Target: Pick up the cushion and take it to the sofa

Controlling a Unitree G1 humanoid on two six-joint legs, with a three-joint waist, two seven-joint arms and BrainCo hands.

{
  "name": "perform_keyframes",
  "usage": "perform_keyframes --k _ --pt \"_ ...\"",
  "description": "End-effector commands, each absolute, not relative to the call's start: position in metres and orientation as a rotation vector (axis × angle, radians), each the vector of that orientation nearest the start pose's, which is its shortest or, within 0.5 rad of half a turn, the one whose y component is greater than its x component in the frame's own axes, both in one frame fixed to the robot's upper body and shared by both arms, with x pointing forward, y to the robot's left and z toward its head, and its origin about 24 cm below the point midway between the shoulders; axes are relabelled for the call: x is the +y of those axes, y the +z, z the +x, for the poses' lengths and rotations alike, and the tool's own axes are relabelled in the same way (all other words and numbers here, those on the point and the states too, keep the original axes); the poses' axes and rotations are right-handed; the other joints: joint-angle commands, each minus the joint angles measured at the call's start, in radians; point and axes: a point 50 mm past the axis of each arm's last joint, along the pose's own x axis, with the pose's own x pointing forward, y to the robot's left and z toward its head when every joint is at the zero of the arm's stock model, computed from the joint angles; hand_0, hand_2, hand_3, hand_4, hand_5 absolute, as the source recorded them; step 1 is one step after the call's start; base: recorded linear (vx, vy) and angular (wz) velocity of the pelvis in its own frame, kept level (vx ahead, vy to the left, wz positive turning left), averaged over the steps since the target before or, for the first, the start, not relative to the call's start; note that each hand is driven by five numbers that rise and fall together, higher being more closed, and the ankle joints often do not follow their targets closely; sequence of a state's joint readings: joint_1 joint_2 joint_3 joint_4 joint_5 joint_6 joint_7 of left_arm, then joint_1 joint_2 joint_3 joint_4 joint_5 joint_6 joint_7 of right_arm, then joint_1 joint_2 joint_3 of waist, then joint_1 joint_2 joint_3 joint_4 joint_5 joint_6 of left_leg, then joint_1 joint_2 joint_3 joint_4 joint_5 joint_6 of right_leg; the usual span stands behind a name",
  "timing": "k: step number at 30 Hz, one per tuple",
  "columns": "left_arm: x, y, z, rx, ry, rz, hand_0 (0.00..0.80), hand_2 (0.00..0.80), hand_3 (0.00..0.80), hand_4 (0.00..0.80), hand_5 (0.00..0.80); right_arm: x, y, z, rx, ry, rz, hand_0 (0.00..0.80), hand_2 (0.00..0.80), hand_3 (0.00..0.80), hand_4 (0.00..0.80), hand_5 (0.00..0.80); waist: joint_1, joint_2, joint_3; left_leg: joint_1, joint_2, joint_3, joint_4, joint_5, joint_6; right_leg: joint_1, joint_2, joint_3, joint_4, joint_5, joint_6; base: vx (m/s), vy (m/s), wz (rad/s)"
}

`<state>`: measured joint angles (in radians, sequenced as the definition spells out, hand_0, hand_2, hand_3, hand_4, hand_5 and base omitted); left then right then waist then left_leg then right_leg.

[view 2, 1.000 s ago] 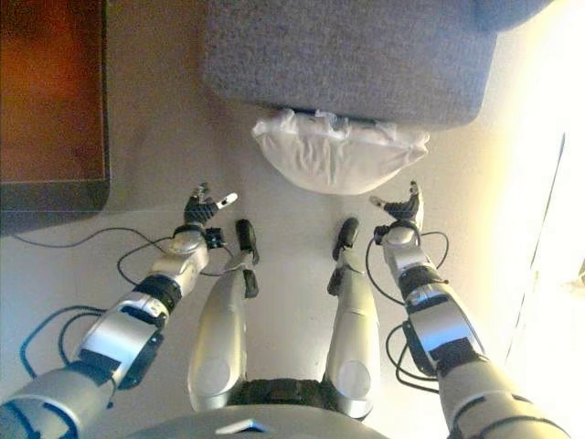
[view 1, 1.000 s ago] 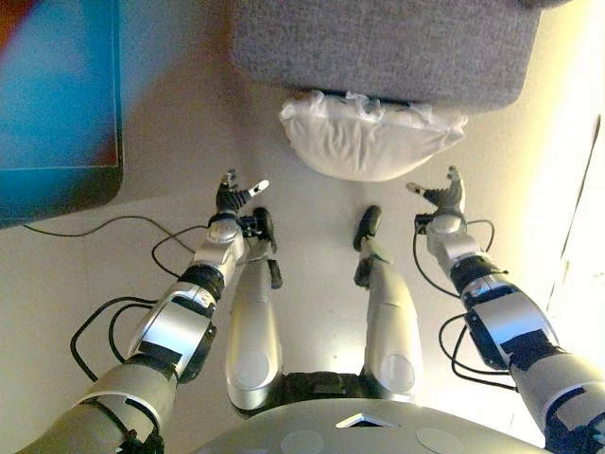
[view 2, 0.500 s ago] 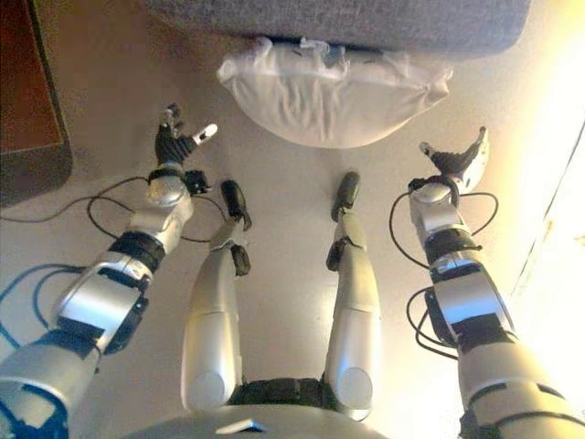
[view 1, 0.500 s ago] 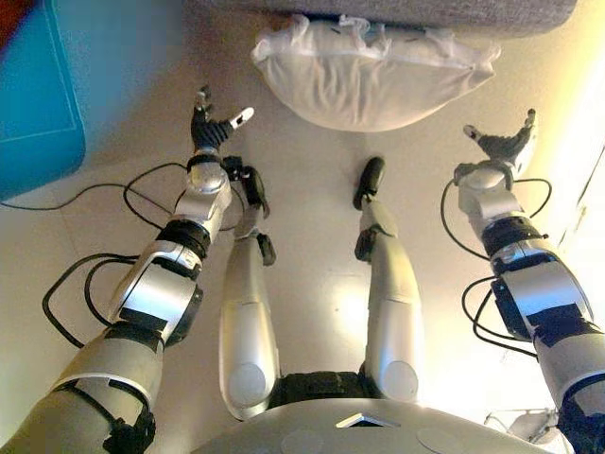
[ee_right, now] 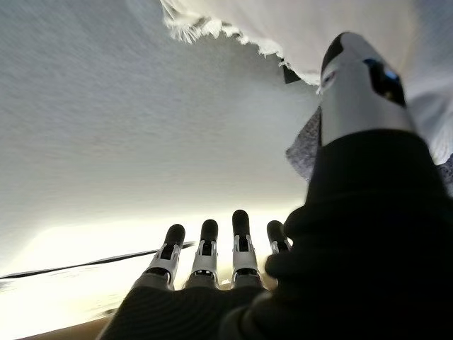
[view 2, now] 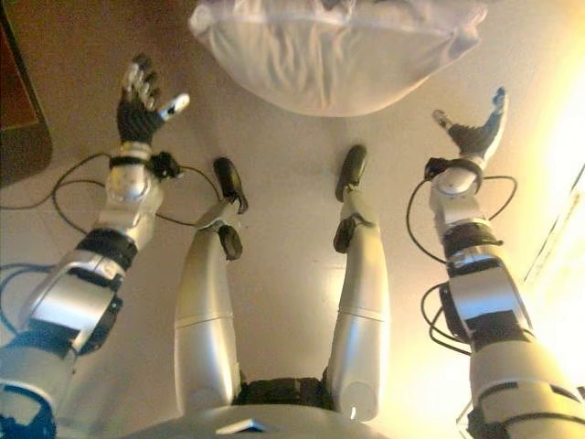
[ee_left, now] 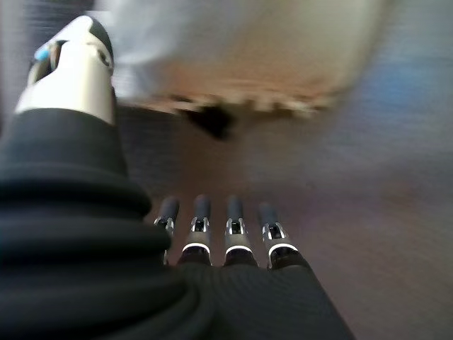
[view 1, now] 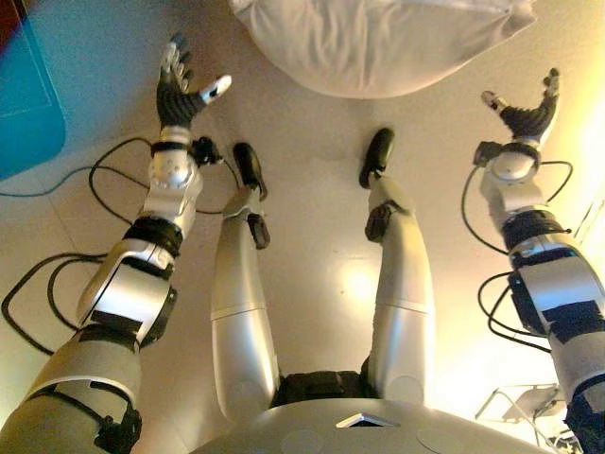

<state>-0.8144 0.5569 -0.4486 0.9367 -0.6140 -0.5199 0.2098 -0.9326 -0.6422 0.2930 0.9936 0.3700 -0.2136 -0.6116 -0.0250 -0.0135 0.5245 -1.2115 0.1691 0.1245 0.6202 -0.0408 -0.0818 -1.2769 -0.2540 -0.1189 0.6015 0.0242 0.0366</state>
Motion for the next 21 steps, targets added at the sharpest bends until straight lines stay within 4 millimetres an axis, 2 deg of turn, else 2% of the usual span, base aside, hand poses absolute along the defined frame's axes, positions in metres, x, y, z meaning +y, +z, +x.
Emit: perform_keyframes --k 1,7,16,21 --pt "0.244 0.168 0.376 -0.409 0.211 0.082 0.000 0.000 0.000 0.000 0.000 -0.303 0.224 0.374 -0.348 -0.730 -0.380 0.000 0.000 0.000 0.000 0.000 0.006 0.079 -0.004 -0.077 0.007 -0.057 0.011 -0.045 -0.012 -0.029 -0.009 0.048 0.135 -0.119 0.065 0.000 0.000 0.00" --pt "0.242 0.184 0.379 -0.424 0.162 0.112 0.000 0.000 0.000 0.000 0.000 -0.300 0.249 0.376 -0.427 -0.661 -0.376 0.000 0.000 0.000 0.000 0.000 0.011 0.078 -0.004 -0.166 0.008 -0.074 0.082 -0.059 -0.013 -0.112 -0.013 0.053 0.219 -0.135 0.064 -0.003 -0.033 0.08" --pt "0.240 0.230 0.387 -0.504 0.084 0.106 0.000 0.000 0.000 0.000 0.000 -0.286 0.298 0.378 -0.576 -0.512 -0.355 0.000 0.000 0.000 0.000 0.000 0.010 0.074 -0.004 -0.281 0.016 -0.088 0.178 -0.090 -0.014 -0.222 -0.025 0.062 0.321 -0.164 0.065 -0.012 -0.010 -0.01" --pt "0.237 0.253 0.387 -0.560 0.045 0.106 0.000 0.000 0.000 0.000 0.000 -0.276 0.314 0.379 -0.617 -0.421 -0.357 0.000 0.000 0.000 0.000 0.000 0.010 0.069 -0.004 -0.345 0.019 -0.097 0.226 -0.096 -0.011 -0.280 -0.034 0.067 0.361 -0.172 0.062 -0.008 -0.012 0.02"
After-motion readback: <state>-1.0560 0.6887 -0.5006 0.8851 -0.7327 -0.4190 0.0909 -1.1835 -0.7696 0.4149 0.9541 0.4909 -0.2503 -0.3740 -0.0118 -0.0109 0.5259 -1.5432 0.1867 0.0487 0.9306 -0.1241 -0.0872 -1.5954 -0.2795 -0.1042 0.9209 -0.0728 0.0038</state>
